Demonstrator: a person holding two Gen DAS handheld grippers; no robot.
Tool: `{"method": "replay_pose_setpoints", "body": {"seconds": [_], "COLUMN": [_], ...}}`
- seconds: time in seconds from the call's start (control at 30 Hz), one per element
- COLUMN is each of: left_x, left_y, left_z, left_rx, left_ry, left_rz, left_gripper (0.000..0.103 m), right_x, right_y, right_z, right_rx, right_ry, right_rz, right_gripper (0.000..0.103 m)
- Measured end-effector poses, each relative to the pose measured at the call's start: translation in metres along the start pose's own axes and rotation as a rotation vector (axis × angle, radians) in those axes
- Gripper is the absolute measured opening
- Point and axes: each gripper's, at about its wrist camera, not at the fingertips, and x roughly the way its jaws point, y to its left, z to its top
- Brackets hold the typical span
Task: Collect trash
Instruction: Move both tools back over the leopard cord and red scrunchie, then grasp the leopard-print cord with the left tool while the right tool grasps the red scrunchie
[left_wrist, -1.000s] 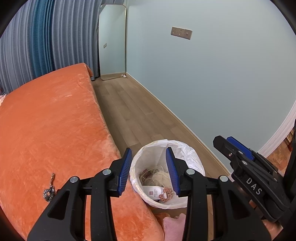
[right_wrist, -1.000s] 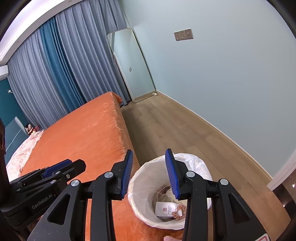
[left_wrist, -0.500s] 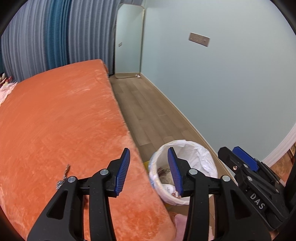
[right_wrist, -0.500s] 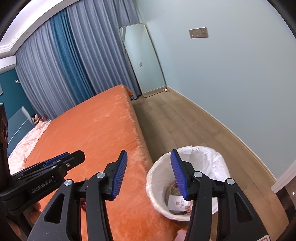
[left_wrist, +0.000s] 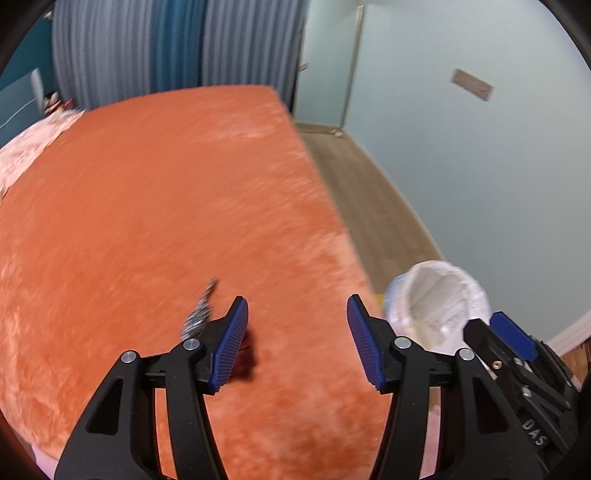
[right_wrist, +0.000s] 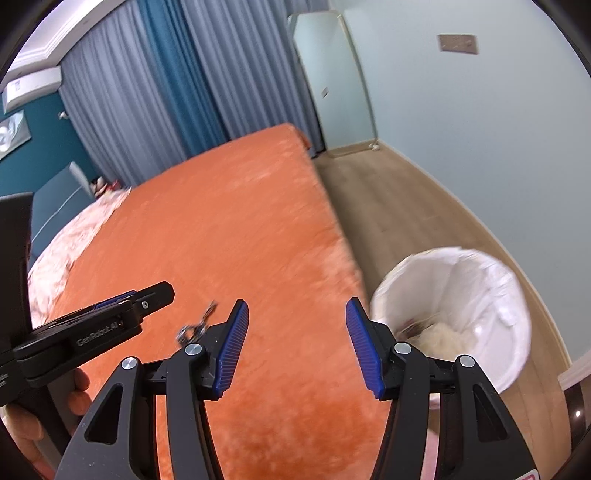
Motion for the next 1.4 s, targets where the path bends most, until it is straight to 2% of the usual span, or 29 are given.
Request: {"method": "replay_pose_setpoints", "body": {"seconds": [0.33, 0.53, 0.7, 0.97, 1.07, 1.17, 1.2, 1.23, 1.33, 1.4], "left_x": [0.037, 0.066, 0.091, 0.128, 0.140, 0.150, 0.153, 0.154, 0.154, 0.150], "left_y": [0.086, 0.121, 0.137, 0.140, 0.141, 0.143, 0.143, 0.144, 0.143, 0.142], "left_z": [-0.026, -0.038, -0.042, -0.034, -0.032, -0.033, -0.034, -0.034, -0.033, -0.031], "left_rx": [-0.106, -0.166, -0.192, -0.202, -0.208, -0.220, -0.222, -0.222, -0.219, -0.217], "left_ry": [0.095, 0.170, 0.212, 0.244, 0.260, 0.280, 0.286, 0.288, 0.284, 0.275], "left_rz": [0.068, 0.061, 0.058, 0.021, 0.001, -0.012, -0.017, -0.017, -0.018, -0.017], "left_gripper": [0.054, 0.054, 0.054, 0.053, 0.046, 0.035, 0.028, 0.020, 0.007, 0.004], "right_x": [0.061, 0.104, 0.136, 0.180, 0.194, 0.209, 0.214, 0.217, 0.220, 0.214], "right_y": [0.054, 0.076, 0.087, 0.099, 0.102, 0.106, 0.107, 0.108, 0.107, 0.106], "right_z": [-0.029, -0.048, -0.061, -0.066, -0.067, -0.072, -0.074, -0.076, -0.079, -0.078], "right_rx": [-0.075, -0.098, -0.103, -0.107, -0.096, -0.100, -0.102, -0.104, -0.099, -0.099], "right_ry": [0.124, 0.204, 0.262, 0.328, 0.348, 0.379, 0.389, 0.398, 0.415, 0.407], "right_rz": [0.040, 0.043, 0.048, 0.057, 0.074, 0.087, 0.089, 0.094, 0.103, 0.110], "right_gripper": [0.054, 0.054, 0.054, 0.051, 0.048, 0.031, 0.022, 0.018, 0.012, 0.010]}}
